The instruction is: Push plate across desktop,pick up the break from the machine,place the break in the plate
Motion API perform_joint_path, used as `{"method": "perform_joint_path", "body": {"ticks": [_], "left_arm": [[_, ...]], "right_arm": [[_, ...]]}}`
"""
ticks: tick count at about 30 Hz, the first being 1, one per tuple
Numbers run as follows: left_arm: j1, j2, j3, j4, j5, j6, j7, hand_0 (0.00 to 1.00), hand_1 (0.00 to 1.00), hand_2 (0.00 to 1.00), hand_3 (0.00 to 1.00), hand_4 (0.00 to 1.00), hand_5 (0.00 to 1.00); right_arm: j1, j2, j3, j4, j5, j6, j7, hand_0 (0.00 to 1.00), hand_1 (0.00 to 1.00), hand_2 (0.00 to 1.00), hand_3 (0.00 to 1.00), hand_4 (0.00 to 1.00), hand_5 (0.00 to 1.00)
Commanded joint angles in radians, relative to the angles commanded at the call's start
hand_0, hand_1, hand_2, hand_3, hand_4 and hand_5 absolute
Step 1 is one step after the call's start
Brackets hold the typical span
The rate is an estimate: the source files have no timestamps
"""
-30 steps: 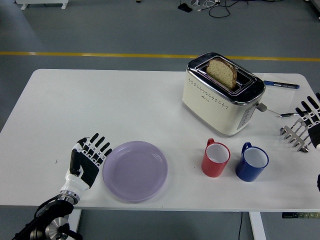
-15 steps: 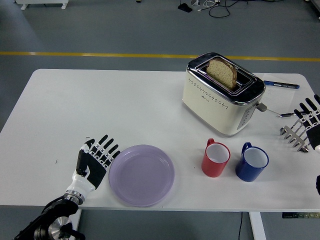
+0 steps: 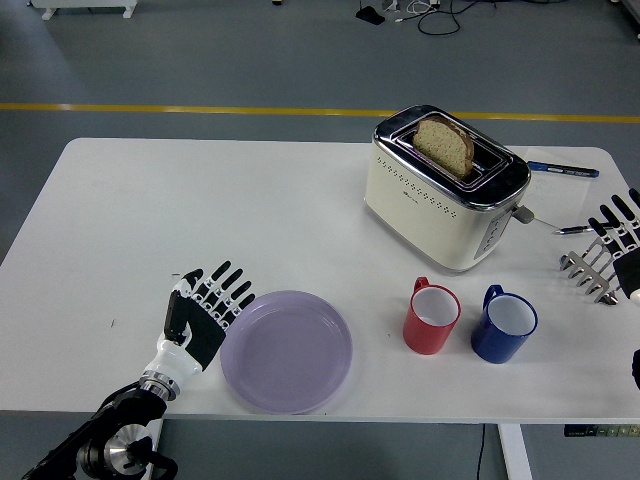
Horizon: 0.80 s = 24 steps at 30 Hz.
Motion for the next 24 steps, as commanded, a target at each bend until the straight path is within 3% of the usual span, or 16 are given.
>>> {"method": "perform_joint_path", "body": {"ticks": [18,24], "left_arm": [[-0.006,0.003,0.013,-0.008,-0.018,-0.032,0.018,0.818,0.834,0.883,0.873,0.515,0.998],[-0.002,0.005,0.009,-0.025,0.007,0.001,-0.002,0.812,0.828,0.875,0.864,0.517,0.998]], "right_arm": [[0.002,0.001,0.004,0.000,0.000,0.000,0.000,0.671,0.636,0.639,0.635,0.449,0.566],[0.001,0.001,0.005,-0.001,0.000,0.000,0.000,0.671,0.636,0.638,0.635,0.449,0.566]]}}
